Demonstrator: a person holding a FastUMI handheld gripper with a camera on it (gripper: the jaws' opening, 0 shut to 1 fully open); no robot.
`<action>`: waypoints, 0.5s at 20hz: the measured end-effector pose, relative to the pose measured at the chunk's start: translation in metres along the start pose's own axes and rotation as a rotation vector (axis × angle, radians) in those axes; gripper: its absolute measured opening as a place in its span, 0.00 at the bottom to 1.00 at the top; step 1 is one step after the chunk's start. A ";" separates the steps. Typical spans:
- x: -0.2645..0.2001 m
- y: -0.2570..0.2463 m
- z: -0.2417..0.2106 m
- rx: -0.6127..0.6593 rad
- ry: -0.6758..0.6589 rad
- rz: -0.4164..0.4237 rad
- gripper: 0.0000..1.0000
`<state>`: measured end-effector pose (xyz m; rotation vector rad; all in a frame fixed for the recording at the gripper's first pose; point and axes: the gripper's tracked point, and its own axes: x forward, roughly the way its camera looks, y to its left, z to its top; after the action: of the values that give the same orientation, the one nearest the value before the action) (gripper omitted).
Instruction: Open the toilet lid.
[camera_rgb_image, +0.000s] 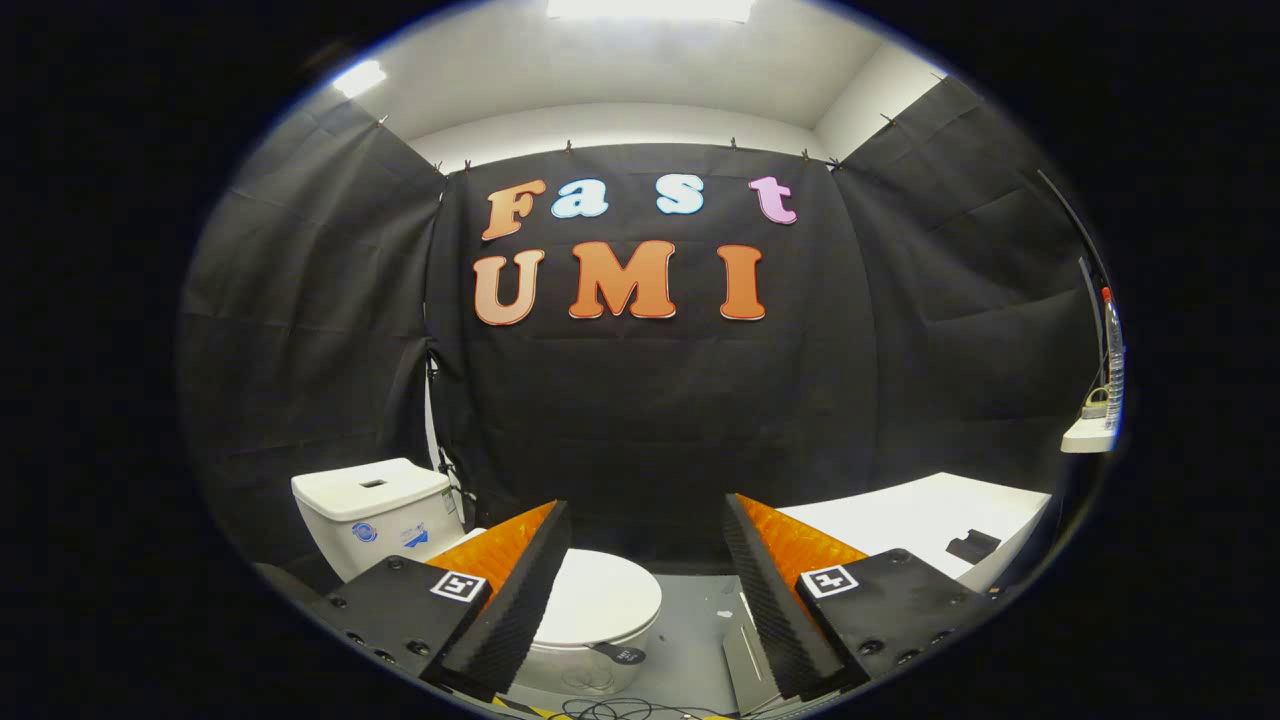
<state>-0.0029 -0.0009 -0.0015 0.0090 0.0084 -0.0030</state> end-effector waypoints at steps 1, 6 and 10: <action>0.000 0.001 -0.001 0.001 0.002 0.001 0.98; 0.002 0.001 0.001 -0.001 0.002 -0.002 0.98; -0.001 0.000 0.008 0.002 -0.014 -0.005 0.98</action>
<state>-0.0034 -0.0009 0.0066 0.0107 -0.0053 -0.0081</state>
